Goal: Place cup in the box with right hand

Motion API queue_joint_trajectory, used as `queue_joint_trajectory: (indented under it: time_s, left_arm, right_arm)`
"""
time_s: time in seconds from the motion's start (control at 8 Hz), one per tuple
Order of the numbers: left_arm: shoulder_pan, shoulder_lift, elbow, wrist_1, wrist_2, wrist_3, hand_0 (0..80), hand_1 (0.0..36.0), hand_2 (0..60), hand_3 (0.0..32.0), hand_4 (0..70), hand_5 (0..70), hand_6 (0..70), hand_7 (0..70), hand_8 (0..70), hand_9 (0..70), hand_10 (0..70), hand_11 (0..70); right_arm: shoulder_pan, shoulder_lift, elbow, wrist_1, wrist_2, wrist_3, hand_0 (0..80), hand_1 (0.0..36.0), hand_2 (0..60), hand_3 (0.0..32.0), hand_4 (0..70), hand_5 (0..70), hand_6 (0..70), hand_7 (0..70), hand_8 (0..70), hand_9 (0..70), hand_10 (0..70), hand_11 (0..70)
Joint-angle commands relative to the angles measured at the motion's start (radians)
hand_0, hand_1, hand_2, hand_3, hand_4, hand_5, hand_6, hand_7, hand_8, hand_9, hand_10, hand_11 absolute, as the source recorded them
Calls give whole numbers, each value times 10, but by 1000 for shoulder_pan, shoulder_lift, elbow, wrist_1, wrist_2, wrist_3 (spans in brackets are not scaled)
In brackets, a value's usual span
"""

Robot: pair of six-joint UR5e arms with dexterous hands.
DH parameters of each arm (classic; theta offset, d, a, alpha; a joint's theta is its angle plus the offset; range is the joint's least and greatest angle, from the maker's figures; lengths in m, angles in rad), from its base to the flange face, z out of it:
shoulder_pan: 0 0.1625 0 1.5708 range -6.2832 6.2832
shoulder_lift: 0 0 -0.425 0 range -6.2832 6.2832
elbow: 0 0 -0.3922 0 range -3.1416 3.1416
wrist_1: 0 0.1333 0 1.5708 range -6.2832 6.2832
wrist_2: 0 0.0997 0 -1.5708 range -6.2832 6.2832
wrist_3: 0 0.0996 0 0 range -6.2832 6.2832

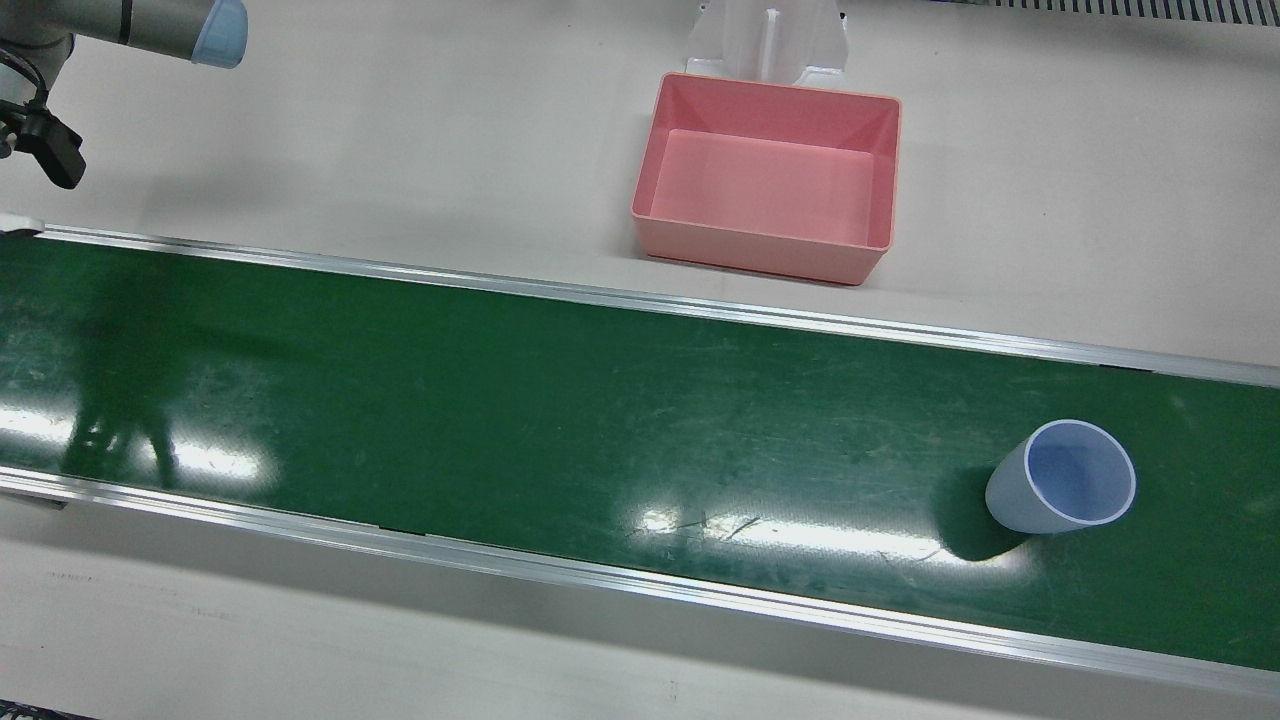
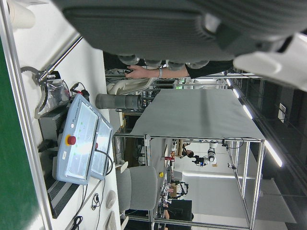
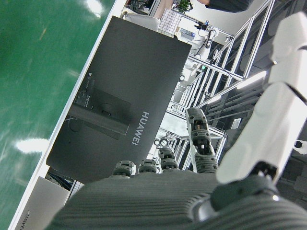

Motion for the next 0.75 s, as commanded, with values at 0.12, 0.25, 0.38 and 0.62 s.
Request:
queue_joint_trajectory:
  time_s: [0.12,0.25,0.38,0.62]
  left_arm:
    - [0,0,-2,0,0,0,0,0,0,0,0,0,0,0,0,0,0,0]
    - [0,0,0,0,1,0,0,0,0,0,0,0,0,0,0,0,0,0]
    - [0,0,0,0,1,0,0,0,0,0,0,0,0,0,0,0,0,0]
    - [0,0,0,0,0,0,0,0,0,0,0,0,0,0,0,0,0,0]
  right_arm:
    - [37,5,-88,78,-64,-2,425,95,170,0,116,30,41,132,14,57,27,50]
    - [34,10,-86,81,-71,-2,435,70,102,0,122,29,36,127,11,51,23,44]
    - [29,12,-80,81,-75,-2,439,140,272,0,63,43,33,112,11,47,21,47]
    - [58,34,-71,74,-144,-10,705,356,408,14,3,116,43,88,17,41,25,77]
